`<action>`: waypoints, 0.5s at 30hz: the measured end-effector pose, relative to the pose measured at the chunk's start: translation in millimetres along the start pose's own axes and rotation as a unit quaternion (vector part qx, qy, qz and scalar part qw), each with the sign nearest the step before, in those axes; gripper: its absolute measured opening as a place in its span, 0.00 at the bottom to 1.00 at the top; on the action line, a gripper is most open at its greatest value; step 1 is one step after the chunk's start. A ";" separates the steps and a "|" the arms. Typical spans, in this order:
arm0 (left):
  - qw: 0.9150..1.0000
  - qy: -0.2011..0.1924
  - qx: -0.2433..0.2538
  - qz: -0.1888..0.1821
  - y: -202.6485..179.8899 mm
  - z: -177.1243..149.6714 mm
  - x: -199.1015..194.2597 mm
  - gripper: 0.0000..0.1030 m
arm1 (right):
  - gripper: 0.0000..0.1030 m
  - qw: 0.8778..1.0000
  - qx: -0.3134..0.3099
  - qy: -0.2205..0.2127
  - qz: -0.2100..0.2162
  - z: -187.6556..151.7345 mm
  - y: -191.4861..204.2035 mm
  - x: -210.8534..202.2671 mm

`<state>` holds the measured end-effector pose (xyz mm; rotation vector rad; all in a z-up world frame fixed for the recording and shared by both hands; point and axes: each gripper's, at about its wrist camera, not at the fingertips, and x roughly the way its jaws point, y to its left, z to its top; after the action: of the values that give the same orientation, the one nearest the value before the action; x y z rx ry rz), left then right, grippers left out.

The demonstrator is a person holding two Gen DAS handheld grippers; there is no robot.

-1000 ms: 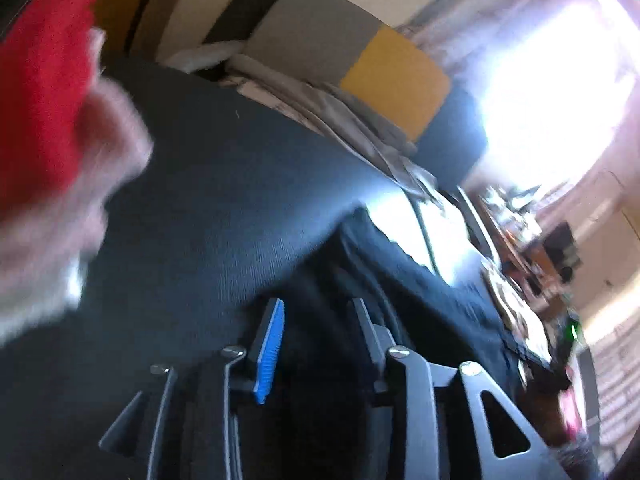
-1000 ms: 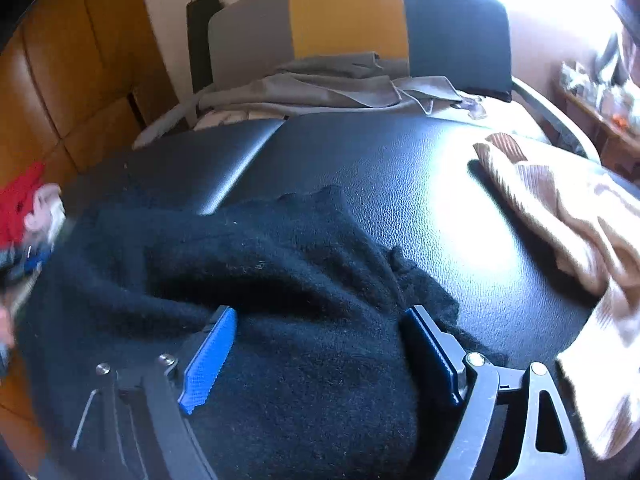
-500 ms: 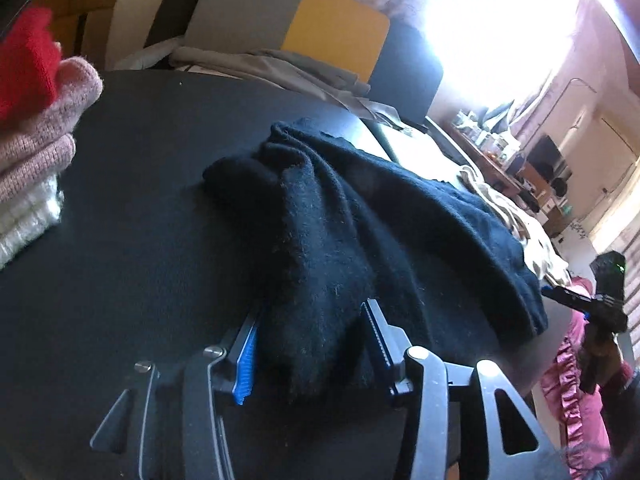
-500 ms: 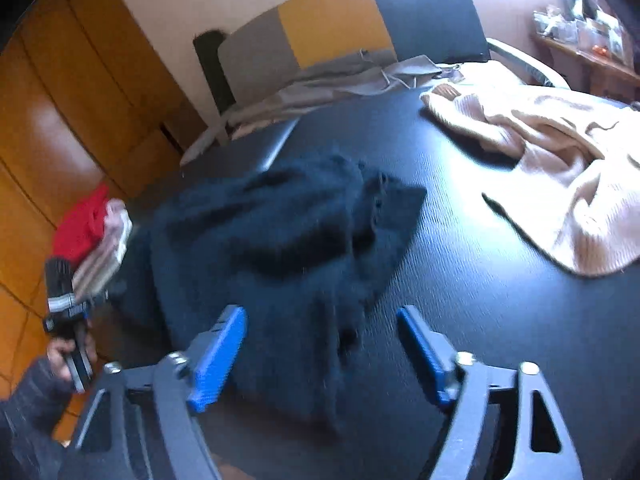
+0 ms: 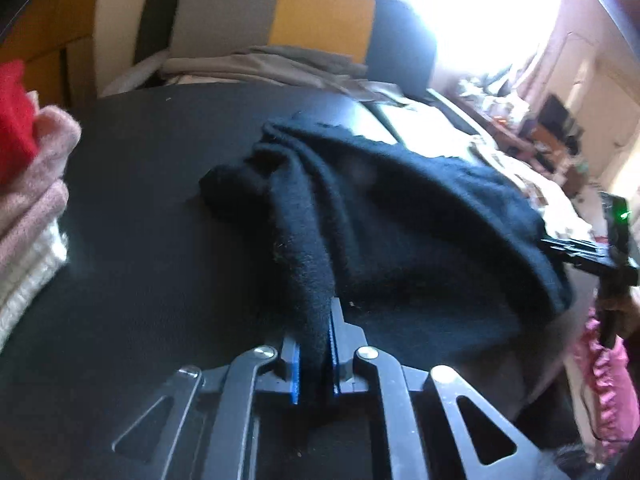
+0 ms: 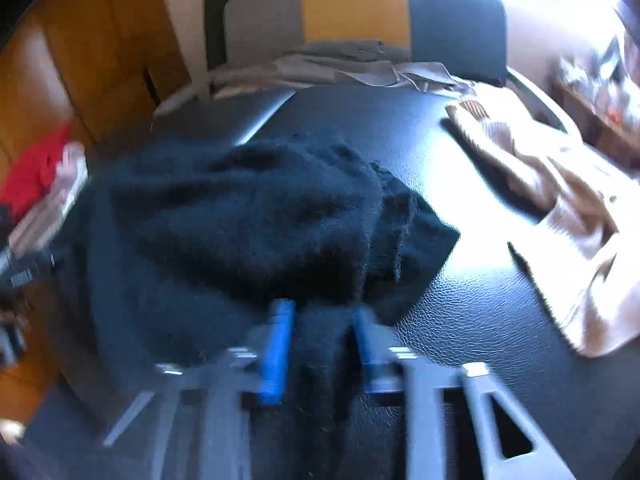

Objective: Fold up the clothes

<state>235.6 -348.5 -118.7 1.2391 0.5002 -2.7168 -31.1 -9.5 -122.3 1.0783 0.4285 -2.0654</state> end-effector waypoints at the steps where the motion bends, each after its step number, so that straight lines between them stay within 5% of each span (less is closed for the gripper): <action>1: 1.000 0.002 0.010 -0.008 1.4 -0.4 -5.8 0.07 | 0.07 0.999 -0.030 0.001 -0.023 0.4 6.8 -8.5; 7: 0.996 0.049 0.074 -0.019 8.5 -28.2 -10.9 0.08 | 0.05 0.998 -0.020 0.018 -0.058 -17.4 -3.2 -13.0; 11: 0.997 0.035 0.050 -0.038 15.9 -31.9 -25.2 0.17 | 0.05 0.997 -0.005 0.030 -0.076 -30.1 -12.2 -13.8; 15: 0.999 -0.024 -0.011 -0.030 31.7 -22.4 -56.6 0.20 | 0.10 0.999 0.024 0.026 -0.022 -34.5 -15.2 -26.1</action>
<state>296.4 -372.5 -97.8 1.1702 0.5709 -2.7751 -13.9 33.1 -122.2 1.1617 0.4343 -2.1000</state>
